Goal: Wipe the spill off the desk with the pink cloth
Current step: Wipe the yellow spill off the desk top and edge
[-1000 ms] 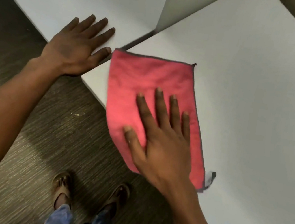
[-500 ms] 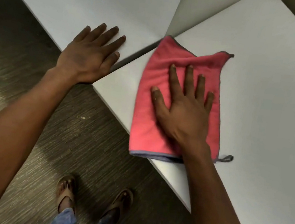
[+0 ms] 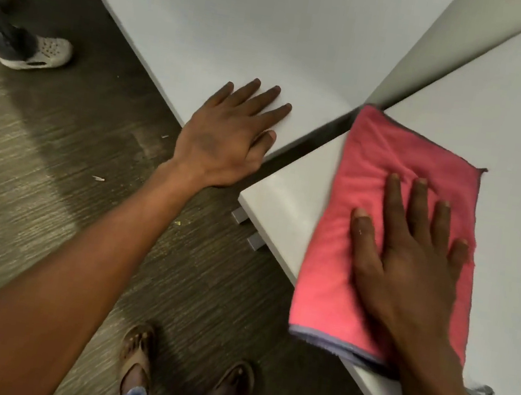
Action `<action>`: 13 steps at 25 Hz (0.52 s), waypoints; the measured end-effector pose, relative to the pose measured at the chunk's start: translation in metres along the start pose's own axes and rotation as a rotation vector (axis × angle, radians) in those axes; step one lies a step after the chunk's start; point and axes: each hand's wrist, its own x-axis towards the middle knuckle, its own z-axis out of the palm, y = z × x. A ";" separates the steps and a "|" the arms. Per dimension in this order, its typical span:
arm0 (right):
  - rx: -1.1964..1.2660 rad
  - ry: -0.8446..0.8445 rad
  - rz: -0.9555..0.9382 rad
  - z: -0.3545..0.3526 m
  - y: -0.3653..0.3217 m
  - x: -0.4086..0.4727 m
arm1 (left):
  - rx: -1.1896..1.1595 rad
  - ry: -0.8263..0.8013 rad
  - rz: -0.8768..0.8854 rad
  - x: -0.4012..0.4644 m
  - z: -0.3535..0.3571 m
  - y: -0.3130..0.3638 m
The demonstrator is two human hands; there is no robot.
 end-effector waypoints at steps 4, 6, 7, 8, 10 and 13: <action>0.001 -0.031 -0.143 0.001 -0.035 0.022 | -0.166 0.061 0.048 -0.004 -0.004 -0.002; -0.030 -0.064 -0.268 0.001 -0.036 0.011 | -0.204 0.008 0.122 -0.008 -0.010 -0.015; -0.046 -0.077 -0.335 -0.001 -0.028 0.004 | -0.211 -0.015 0.166 -0.009 -0.011 -0.021; -0.051 -0.091 -0.385 -0.003 -0.019 -0.001 | -0.204 -0.024 0.199 -0.009 -0.012 -0.025; -0.039 -0.109 -0.374 -0.011 -0.002 0.001 | -0.173 0.003 0.214 -0.012 -0.010 -0.027; 0.012 -0.074 -0.162 -0.016 -0.002 0.015 | -0.162 0.072 0.178 -0.013 -0.006 -0.021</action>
